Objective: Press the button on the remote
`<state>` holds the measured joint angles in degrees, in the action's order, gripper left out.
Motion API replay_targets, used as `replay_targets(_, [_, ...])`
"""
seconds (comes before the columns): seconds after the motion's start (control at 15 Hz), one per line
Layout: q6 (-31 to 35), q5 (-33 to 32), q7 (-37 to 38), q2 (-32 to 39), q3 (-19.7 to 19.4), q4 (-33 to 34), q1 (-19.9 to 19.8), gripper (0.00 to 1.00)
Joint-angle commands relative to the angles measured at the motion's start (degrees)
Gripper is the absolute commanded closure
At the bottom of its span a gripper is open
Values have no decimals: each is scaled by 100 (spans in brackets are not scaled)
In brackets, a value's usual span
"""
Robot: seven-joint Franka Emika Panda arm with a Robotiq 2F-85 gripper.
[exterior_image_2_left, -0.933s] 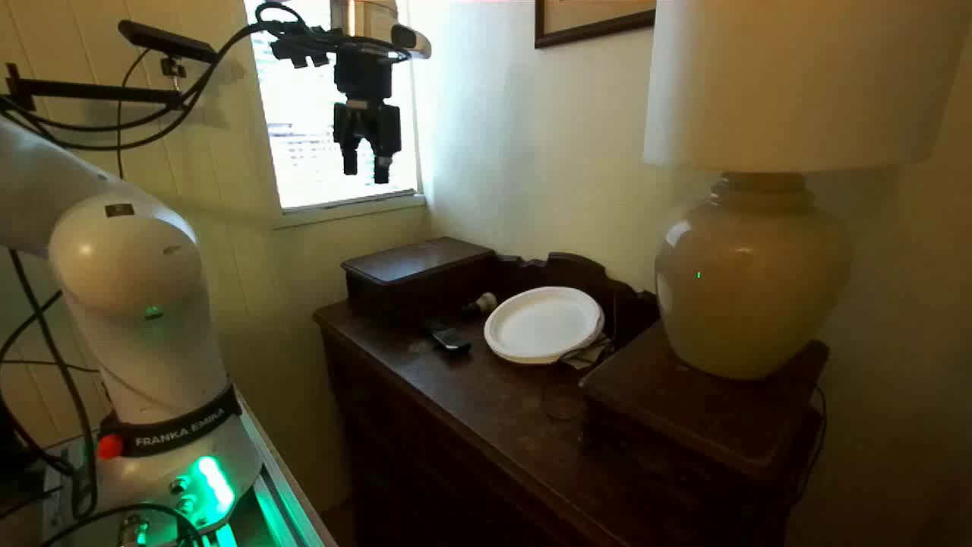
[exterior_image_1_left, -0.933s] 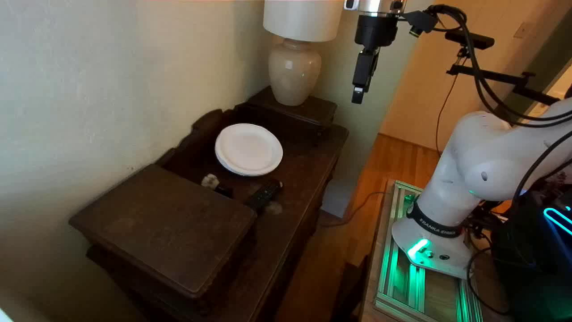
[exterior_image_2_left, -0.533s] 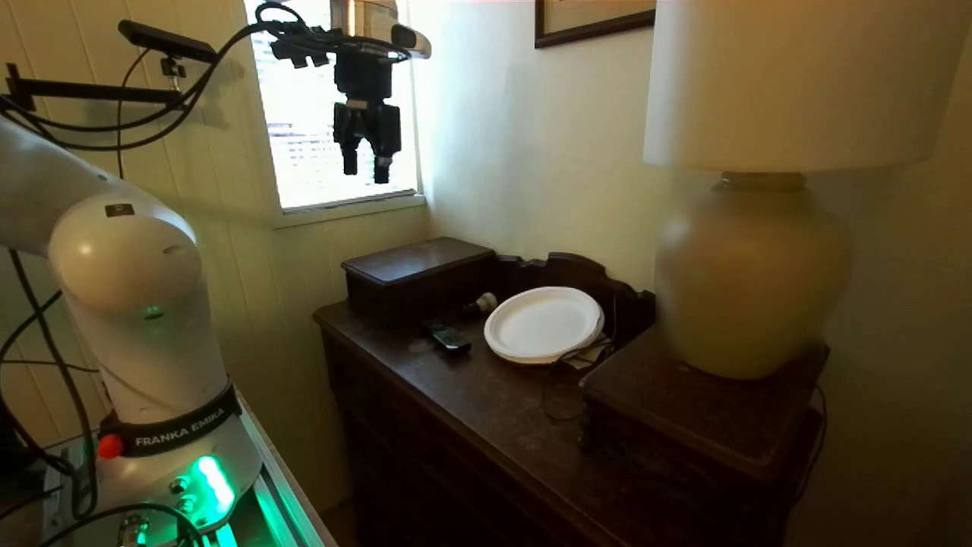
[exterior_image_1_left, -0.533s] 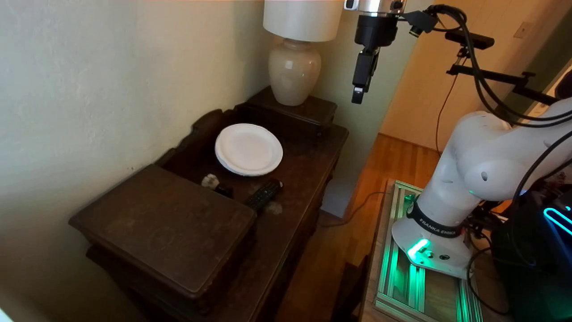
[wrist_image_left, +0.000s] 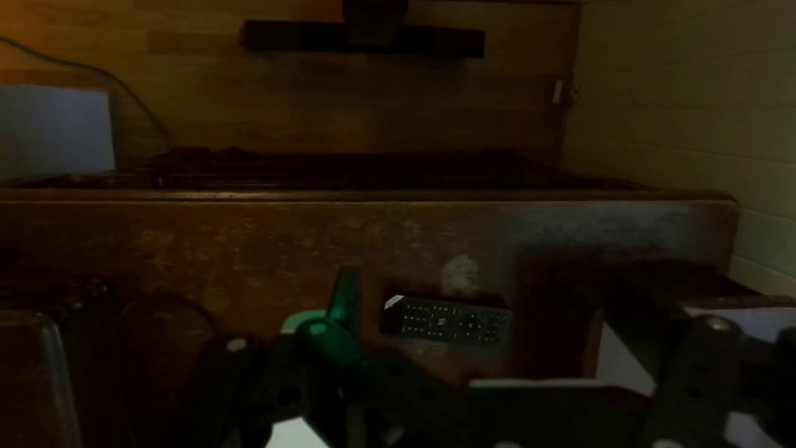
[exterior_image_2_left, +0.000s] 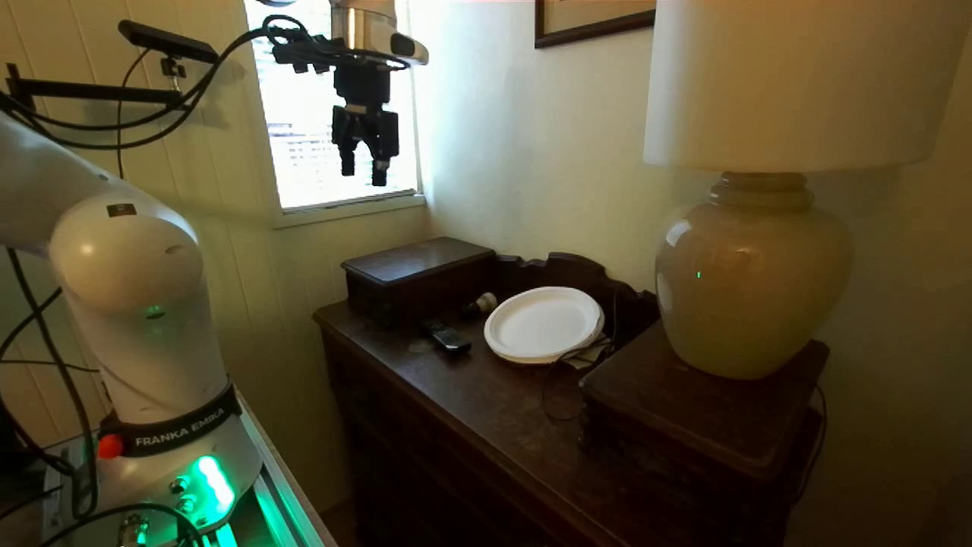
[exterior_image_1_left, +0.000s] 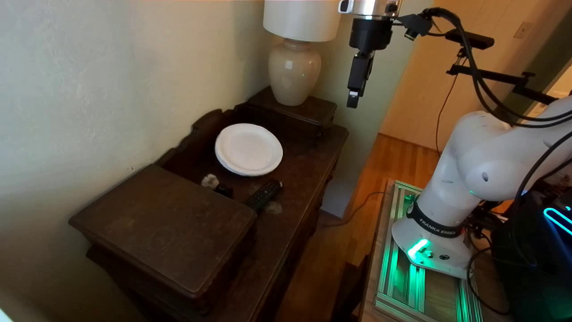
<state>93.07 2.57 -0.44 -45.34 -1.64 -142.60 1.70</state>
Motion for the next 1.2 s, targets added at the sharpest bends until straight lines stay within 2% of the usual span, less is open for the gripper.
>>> replay_targets(0.0, [712, 421, 250, 386, 271, -106, 85, 0])
replay_targets(0.6, [2744, 395, 462, 1497, 732, -523, 279, 0])
replay_targets(0.93, [3727, 481, 499, 2246, 794, -595, 480, 0])
replay_targets(1.13, [4164, 626, 241, 2694, 706, -538, 627, 0])
